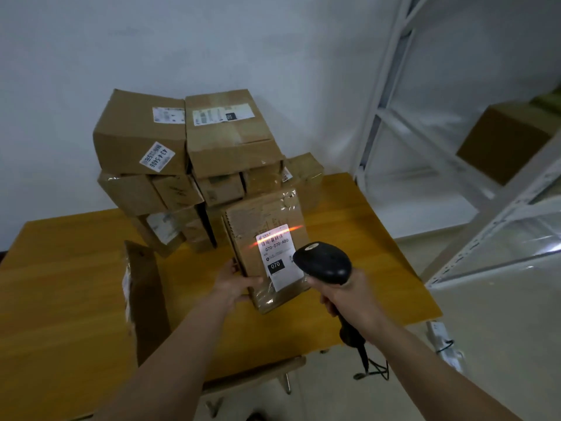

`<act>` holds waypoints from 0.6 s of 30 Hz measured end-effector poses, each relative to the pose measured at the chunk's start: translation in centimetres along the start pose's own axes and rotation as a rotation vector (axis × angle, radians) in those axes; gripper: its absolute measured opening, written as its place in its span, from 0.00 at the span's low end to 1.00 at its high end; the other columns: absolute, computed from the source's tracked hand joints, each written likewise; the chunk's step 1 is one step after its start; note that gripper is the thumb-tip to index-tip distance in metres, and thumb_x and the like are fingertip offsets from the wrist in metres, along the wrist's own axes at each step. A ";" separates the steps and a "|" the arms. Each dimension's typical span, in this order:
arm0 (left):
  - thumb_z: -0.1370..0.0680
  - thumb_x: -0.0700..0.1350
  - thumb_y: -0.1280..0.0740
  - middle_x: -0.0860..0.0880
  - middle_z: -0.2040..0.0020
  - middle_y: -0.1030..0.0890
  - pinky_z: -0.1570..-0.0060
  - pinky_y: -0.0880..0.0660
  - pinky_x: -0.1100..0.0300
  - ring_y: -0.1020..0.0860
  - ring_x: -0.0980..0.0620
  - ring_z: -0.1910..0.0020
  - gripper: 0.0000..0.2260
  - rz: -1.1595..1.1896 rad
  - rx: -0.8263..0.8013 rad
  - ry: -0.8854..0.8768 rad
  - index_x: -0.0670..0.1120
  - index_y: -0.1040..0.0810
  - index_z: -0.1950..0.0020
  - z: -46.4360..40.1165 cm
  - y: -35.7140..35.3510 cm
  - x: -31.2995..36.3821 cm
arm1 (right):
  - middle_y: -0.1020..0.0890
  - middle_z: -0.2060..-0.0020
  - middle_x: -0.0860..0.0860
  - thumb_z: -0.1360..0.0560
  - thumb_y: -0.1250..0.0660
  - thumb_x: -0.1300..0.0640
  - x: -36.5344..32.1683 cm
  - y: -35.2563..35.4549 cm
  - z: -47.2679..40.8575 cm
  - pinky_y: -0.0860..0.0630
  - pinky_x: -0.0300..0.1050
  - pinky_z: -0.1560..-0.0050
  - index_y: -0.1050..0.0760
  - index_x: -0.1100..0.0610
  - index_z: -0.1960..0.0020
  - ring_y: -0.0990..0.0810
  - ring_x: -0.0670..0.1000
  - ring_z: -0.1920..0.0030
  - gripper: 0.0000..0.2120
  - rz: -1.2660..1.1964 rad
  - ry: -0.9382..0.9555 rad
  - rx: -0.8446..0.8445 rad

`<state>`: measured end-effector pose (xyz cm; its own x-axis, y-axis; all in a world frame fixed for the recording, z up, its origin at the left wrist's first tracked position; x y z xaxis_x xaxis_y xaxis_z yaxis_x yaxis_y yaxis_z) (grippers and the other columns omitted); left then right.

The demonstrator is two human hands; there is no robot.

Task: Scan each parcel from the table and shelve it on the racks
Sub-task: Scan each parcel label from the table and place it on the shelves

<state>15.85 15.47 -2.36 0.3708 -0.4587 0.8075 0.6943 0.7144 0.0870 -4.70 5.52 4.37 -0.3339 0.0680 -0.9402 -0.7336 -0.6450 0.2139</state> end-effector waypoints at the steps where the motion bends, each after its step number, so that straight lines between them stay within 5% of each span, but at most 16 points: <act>1: 0.33 0.28 0.25 0.41 0.32 0.27 0.45 0.23 0.40 0.26 0.39 0.36 0.37 -0.009 0.002 -0.006 0.41 0.35 0.27 0.5 -0.6 0.0 | 0.23 0.77 0.52 0.29 0.25 0.58 0.1 0.6 0.6 0.28 0.41 0.74 0.23 0.58 0.67 0.26 0.49 0.77 0.11 0.000 -0.001 0.001; 13: 0.34 0.31 0.23 0.43 0.30 0.29 0.49 0.21 0.44 0.26 0.40 0.36 0.39 -0.065 -0.056 -0.085 0.43 0.36 0.27 5.5 -5.9 0.1 | 0.22 0.74 0.50 0.27 0.27 0.56 1.0 6.5 5.5 0.26 0.37 0.71 0.21 0.58 0.61 0.24 0.46 0.74 0.06 -0.088 0.017 -0.012; 18: 0.37 0.36 0.20 0.47 0.29 0.28 0.37 0.29 0.40 0.27 0.45 0.37 0.39 -0.123 -0.251 -0.105 0.48 0.32 0.29 7.6 -9.4 1.3 | 0.15 0.64 0.42 0.29 0.25 0.54 0.5 11.2 7.4 0.26 0.29 0.67 0.20 0.50 0.50 0.18 0.40 0.65 0.09 -0.206 0.097 0.133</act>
<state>5.09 12.16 2.26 0.2175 -0.4672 0.8570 0.8656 0.4980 0.0519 -17.46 4.02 8.30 -0.1157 0.1106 -0.9871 -0.8539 -0.5187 0.0420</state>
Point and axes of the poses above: each hand's wrist, its own z-axis away from the middle knuckle, its own y-axis out of the back of the hand, x = y × z, the point moved 5 cm from there along -z, towards the middle knuckle
